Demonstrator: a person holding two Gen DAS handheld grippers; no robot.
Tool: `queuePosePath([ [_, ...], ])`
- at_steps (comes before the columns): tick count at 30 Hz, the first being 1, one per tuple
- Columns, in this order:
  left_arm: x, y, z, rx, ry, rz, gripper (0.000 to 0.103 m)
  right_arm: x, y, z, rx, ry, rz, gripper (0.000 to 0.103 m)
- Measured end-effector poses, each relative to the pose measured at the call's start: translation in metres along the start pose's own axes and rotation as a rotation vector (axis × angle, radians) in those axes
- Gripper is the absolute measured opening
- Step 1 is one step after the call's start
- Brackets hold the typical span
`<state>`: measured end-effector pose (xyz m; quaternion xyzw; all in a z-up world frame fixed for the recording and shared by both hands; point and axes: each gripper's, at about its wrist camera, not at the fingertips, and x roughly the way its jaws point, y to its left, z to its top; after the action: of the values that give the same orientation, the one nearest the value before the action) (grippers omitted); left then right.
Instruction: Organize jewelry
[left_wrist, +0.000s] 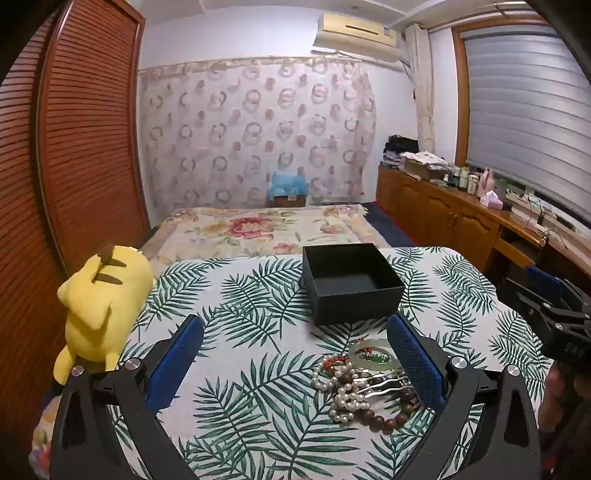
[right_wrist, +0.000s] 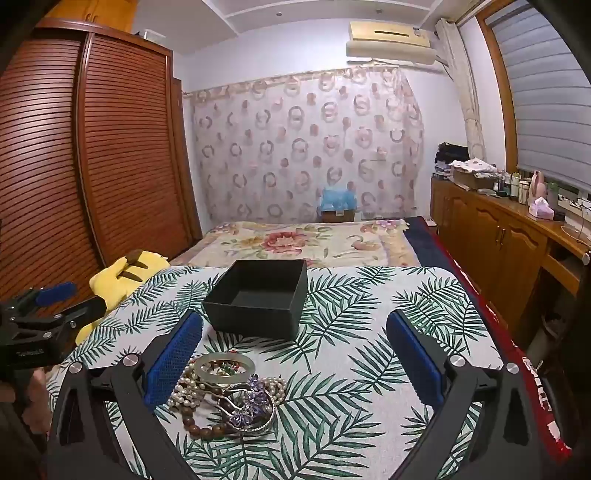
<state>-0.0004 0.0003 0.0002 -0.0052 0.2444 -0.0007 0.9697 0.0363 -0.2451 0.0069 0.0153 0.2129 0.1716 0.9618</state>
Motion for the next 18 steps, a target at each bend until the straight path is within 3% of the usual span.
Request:
queuePosePath([
  [18,-0.001,-0.004,0.003,0.003,-0.003,-0.006,0.096,0.000,0.000,-0.001,-0.001,0.002,-0.001,0.100],
])
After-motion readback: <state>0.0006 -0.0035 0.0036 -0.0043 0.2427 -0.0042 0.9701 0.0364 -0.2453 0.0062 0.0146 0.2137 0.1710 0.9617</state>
